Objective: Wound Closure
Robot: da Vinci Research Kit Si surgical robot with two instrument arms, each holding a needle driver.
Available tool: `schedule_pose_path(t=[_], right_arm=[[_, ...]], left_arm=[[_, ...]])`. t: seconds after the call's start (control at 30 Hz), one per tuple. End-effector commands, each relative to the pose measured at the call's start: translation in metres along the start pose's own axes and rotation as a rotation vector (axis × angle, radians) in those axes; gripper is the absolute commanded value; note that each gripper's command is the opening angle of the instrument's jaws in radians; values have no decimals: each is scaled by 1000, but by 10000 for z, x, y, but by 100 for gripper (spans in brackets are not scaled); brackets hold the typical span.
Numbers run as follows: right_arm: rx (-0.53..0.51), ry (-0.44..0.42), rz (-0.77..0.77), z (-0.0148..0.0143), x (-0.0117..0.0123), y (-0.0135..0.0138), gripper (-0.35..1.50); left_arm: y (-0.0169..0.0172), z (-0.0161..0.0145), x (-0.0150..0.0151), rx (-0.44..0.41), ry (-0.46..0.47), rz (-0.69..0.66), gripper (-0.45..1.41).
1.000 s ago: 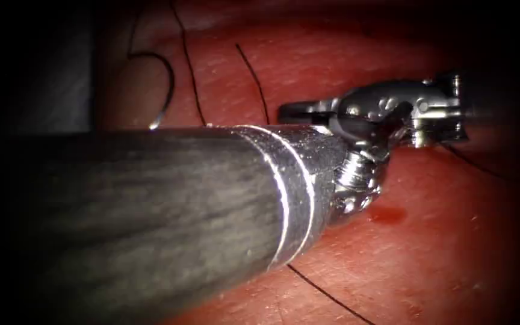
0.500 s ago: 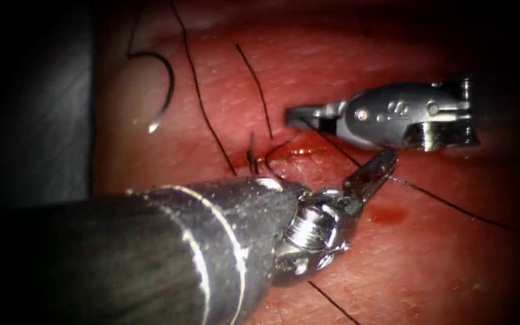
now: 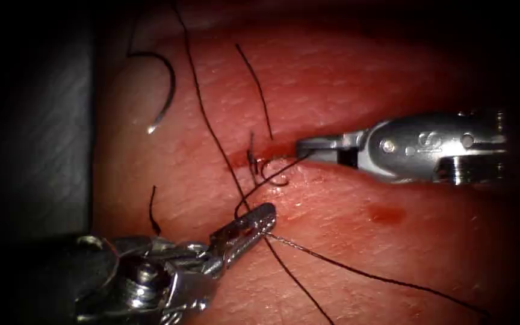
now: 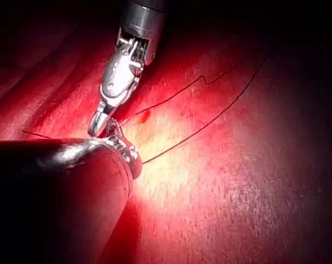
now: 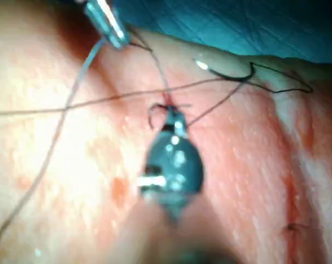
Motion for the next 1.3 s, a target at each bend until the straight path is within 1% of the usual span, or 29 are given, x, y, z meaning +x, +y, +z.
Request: schedule_pose_path(t=[0.03,0.2,0.37,0.4,0.43,0.47,0.5,0.6,0.63,0.73,0.77,0.83,0.9,0.93,0.97,1.0,1.03,1.1,1.13,1.2,1.27,1.3], right_arm=[[4,5,8,4,-2,-9,-35],[12,32,17,-5,4,-12,-35],[89,107,23,-7,10,-9,-35],[94,123,19,-6,10,-7,-11],[95,136,17,-6,10,-6,22],[96,148,21,-6,10,-5,61],[102,157,24,-6,9,-3,88],[118,166,35,-8,5,1,118],[122,168,39,-9,4,3,120],[126,169,45,-12,0,7,136],[129,170,45,-14,-1,9,136],[134,170,58,-17,-2,11,143],[141,177,66,-20,-1,14,140],[141,185,68,-21,-1,18,128],[145,195,71,-23,0,22,103],[149,205,75,-24,2,28,69],[149,233,93,-25,7,45,-35],[155,251,69,-22,13,59,-35],[163,274,50,-14,22,73,-35],[173,291,38,0,32,82,-35],[202,289,25,25,43,85,-35],[209,294,15,43,49,84,-35]], left_arm=[[6,1,-2,-8,-2,3,-45],[4,-17,-21,-41,-30,7,-45],[4,-23,-34,-67,-52,67,-45],[4,-23,-36,-68,-54,85,-45],[4,-23,-37,-71,-56,98,-45],[3,-23,-38,-72,-58,109,-45],[3,-24,-39,-76,-58,122,-45],[2,-24,-41,-77,-56,151,-45],[1,-24,-41,-78,-56,157,-45],[1,-24,-41,-78,-59,180,-45],[1,-24,-41,-79,-59,192,-45],[-1,-23,-41,-80,-59,214,-45],[-1,-23,-41,-81,-59,226,-45],[-2,-22,-41,-81,-59,237,-45],[-1,-22,-40,-81,-59,243,-45],[-1,-22,-40,-84,-60,256,-45],[0,-21,-37,-92,-62,281,-45],[0,-21,-33,-104,-61,308,-45],[1,-20,-30,-111,-51,327,-45],[1,-20,-27,-114,-51,351,-45],[2,-18,-23,-117,-51,392,-45],[3,-16,-20,-120,-52,434,-45]])
